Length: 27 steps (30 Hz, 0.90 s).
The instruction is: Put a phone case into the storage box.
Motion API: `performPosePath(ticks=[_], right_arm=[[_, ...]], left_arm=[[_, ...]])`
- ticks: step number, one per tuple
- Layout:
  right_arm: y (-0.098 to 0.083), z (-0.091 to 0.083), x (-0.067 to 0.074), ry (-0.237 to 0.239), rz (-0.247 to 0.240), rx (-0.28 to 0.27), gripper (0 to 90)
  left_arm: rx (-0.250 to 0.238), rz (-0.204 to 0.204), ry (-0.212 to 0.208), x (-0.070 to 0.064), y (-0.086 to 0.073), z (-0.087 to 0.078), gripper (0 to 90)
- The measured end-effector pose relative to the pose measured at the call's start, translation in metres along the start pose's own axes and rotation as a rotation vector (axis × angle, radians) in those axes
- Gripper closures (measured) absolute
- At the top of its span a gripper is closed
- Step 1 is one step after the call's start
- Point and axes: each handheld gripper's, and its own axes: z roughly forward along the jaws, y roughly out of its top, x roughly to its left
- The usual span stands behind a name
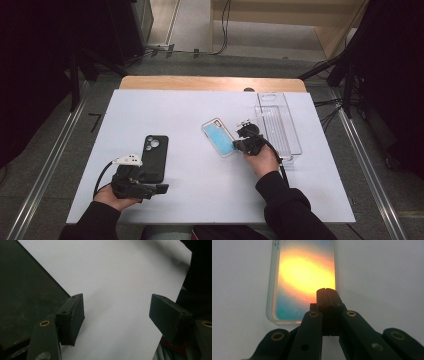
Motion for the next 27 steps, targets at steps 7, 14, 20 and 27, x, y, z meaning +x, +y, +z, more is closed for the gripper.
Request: performPosePath(ticks=[7,14,20,27], right_arm=[[-0.003,-0.008,0.007,0.023,-0.011,-0.060,80.3],[-0.014,-0.034,0.008,0.201,-0.057,-0.102,59.9],[-0.025,-0.048,0.005,0.307,-0.101,-0.121,42.6],[-0.046,-0.065,-0.002,0.349,-0.149,-0.159,34.2]], left_arm=[[-0.008,-0.004,-0.002,0.000,0.000,0.000,28.4],[-0.014,-0.008,-0.005,0.000,0.000,-0.001,28.4],[-0.021,-0.012,-0.011,0.000,0.001,-0.001,28.4],[-0.024,0.005,-0.011,-0.002,0.002,-0.001,28.3]])
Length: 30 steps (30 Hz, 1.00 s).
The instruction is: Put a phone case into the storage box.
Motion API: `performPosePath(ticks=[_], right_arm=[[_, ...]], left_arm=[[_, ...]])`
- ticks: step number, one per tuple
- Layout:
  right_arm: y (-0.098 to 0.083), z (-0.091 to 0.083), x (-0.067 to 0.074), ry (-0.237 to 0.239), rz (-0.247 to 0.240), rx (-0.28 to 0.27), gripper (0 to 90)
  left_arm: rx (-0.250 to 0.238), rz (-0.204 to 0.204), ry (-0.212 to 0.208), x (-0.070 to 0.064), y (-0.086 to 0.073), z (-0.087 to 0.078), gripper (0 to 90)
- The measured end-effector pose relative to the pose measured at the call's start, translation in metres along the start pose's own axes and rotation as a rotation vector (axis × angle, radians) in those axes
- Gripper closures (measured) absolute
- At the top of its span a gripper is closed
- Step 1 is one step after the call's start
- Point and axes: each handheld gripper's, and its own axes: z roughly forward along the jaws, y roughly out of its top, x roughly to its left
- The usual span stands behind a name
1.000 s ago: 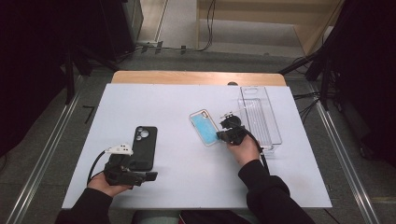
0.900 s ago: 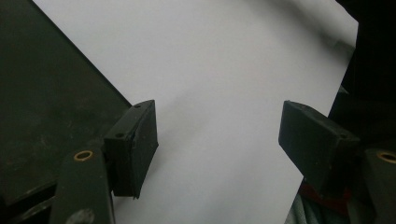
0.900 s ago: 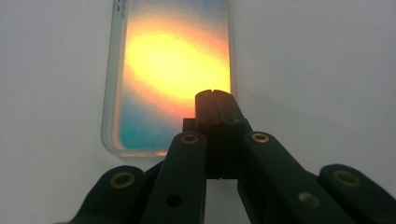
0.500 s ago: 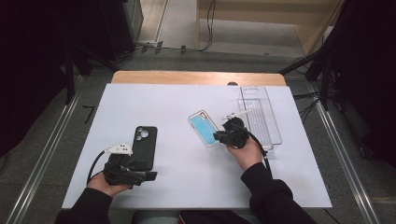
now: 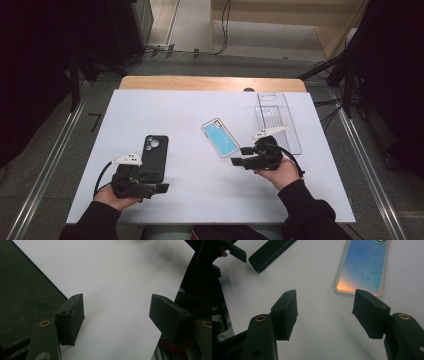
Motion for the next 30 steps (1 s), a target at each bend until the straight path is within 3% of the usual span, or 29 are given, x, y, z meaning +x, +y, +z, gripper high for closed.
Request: performPosePath(ticks=[5,9,17,23,27,28,30], right_arm=[[-0.008,-0.015,-0.001,0.039,0.001,-0.018,28.4],[-0.016,-0.026,0.000,0.013,-0.035,-0.013,27.2],[-0.044,-0.041,-0.004,0.029,-0.013,-0.037,23.9],[-0.057,-0.045,-0.006,0.039,0.003,-0.012,20.7],[-0.062,-0.049,-0.005,0.027,0.003,-0.028,13.7],[-0.063,-0.050,-0.004,0.025,0.010,-0.024,9.1],[-0.066,-0.052,-0.004,0.013,0.016,-0.003,8.3]], left_arm=[[-0.008,-0.004,-0.001,0.000,0.000,0.000,28.2],[-0.014,-0.004,-0.008,-0.001,0.001,0.000,28.2],[-0.014,0.015,0.006,-0.002,0.001,0.002,27.9],[-0.018,0.017,-0.001,-0.002,0.001,0.002,25.2],[-0.041,0.032,-0.002,-0.003,0.002,0.001,25.1],[-0.046,0.035,0.001,-0.003,0.002,0.001,25.1],[-0.047,0.046,0.007,-0.004,0.001,0.002,25.1]])
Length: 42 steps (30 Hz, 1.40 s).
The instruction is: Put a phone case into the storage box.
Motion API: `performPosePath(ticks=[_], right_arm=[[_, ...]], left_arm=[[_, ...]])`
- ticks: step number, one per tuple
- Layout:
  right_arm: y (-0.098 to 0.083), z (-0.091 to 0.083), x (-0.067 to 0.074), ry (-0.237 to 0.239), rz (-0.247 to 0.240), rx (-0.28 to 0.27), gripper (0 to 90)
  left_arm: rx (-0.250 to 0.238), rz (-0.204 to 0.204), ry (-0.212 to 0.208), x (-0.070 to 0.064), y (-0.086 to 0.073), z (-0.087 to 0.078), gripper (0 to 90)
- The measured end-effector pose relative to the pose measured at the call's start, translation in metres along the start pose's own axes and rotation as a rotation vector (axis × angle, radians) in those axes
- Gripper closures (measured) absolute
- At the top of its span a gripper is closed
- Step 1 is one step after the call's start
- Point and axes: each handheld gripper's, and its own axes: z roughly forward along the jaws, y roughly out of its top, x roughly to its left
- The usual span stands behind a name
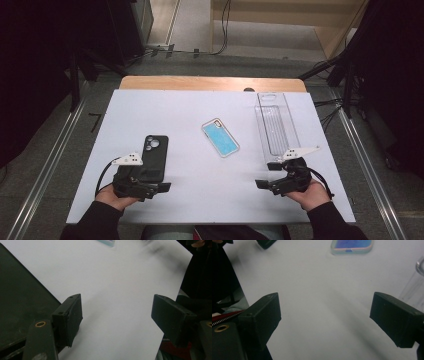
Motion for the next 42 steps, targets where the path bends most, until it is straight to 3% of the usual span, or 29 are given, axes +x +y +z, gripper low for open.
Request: performPosePath(ticks=[8,16,30,42], right_arm=[[-0.006,-0.003,-0.003,-0.013,0.008,0.004,8.5],[-0.005,-0.002,-0.001,-0.008,0.007,0.002,8.6],[0.020,0.009,0.014,-0.030,-0.001,-0.028,8.7],[0.039,0.029,0.022,-0.051,0.014,-0.065,8.7]], left_arm=[[-0.016,0.012,0.008,0.002,0.000,0.002,25.1],[-0.013,-0.007,0.006,0.002,0.000,0.001,23.6],[-0.001,-0.017,-0.003,0.003,0.002,0.002,23.4],[0.009,-0.033,-0.007,0.003,0.002,0.001,23.4]])
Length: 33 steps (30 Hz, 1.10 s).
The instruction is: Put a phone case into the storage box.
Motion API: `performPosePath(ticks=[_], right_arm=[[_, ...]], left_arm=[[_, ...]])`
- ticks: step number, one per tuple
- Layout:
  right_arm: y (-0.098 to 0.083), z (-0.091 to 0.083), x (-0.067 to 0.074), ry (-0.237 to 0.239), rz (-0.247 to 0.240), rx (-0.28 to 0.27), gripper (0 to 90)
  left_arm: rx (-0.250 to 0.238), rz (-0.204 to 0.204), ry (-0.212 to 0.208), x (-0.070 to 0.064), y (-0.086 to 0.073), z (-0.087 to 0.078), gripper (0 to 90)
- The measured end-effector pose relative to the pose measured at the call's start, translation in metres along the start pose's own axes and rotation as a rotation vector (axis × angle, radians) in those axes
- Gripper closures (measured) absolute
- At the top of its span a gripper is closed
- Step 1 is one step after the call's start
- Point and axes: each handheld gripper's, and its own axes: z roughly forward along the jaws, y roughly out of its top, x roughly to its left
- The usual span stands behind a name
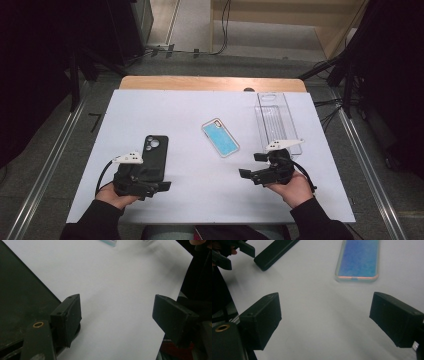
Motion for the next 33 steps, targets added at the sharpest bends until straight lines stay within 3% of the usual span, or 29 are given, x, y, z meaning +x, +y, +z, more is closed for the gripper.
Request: performPosePath(ticks=[6,9,16,25,33], right_arm=[[0.015,0.013,0.005,-0.020,-0.037,0.002,8.7],[0.023,0.020,0.006,-0.050,-0.035,0.002,8.7],[0.035,0.031,0.005,-0.069,-0.040,0.002,8.7],[0.056,0.048,-0.005,-0.055,-0.027,-0.012,8.7],[0.073,0.060,-0.012,-0.094,-0.046,-0.007,8.7]], left_arm=[[-0.002,0.004,0.000,0.000,0.000,-0.001,23.5],[-0.010,0.003,0.004,0.000,0.005,0.002,23.6],[0.004,0.019,0.003,-0.001,0.005,0.004,23.6],[-0.004,0.015,0.006,0.001,0.003,0.001,23.6],[-0.003,0.014,0.009,0.001,0.002,0.000,23.6]])
